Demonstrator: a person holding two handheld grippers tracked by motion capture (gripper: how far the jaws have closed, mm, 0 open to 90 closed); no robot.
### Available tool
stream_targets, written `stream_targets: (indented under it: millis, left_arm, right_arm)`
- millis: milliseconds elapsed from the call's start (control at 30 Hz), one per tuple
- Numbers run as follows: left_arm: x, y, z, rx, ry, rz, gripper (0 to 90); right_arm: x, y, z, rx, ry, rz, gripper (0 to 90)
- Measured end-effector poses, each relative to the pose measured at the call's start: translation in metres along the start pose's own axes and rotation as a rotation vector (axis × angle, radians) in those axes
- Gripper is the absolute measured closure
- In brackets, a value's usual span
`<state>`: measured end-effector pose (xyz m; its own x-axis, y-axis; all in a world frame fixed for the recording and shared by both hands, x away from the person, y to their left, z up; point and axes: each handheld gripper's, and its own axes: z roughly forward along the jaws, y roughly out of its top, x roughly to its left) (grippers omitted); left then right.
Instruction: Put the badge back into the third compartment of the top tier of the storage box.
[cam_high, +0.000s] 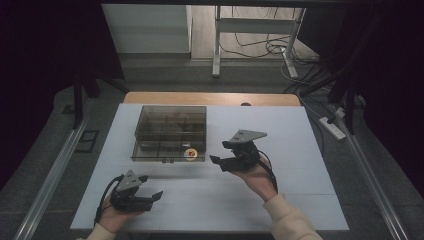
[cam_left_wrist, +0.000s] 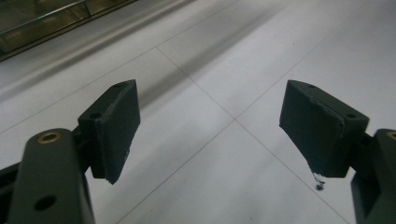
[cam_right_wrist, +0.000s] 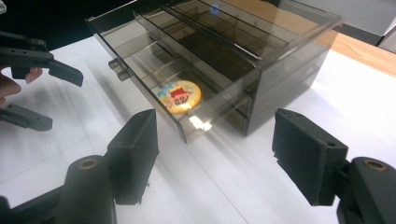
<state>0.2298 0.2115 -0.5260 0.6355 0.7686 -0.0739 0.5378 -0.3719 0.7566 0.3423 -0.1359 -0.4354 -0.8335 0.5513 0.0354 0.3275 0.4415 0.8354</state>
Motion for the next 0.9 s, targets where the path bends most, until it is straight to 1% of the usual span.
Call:
stream_targets:
  millis: [133,233,300,600,667,700,800,900]
  left_arm:
    - [0.0,0.0,0.0,0.002,0.0,0.002,21.0]
    - [0.0,0.0,0.001,0.003,0.0,0.001,21.0]
    - [0.0,0.0,0.001,0.001,0.001,0.003,21.0]
    - [0.001,0.002,0.001,-0.004,0.002,0.005,21.0]
    - [0.001,0.003,0.002,-0.003,0.002,0.008,20.9]
    - [0.001,0.003,0.002,-0.003,0.002,0.009,20.9]
    - [0.001,0.004,0.003,-0.003,0.001,0.011,20.9]
    - [0.001,0.005,0.004,-0.003,-0.001,0.012,20.9]
  right_arm:
    - [-0.003,-0.011,-0.01,-0.003,-0.015,0.012,31.4]
    - [-0.007,-0.021,-0.021,-0.017,-0.039,0.021,31.3]
    - [-0.009,-0.028,-0.028,-0.023,-0.045,0.033,31.3]
    - [-0.017,-0.067,-0.064,-0.036,-0.097,0.071,31.3]
    - [-0.019,-0.076,-0.072,-0.044,-0.103,0.078,31.3]
    - [-0.02,-0.082,-0.076,-0.049,-0.113,0.083,31.3]
    - [-0.023,-0.096,-0.087,-0.048,-0.136,0.081,31.3]
    - [-0.025,-0.108,-0.097,-0.047,-0.157,0.089,31.3]
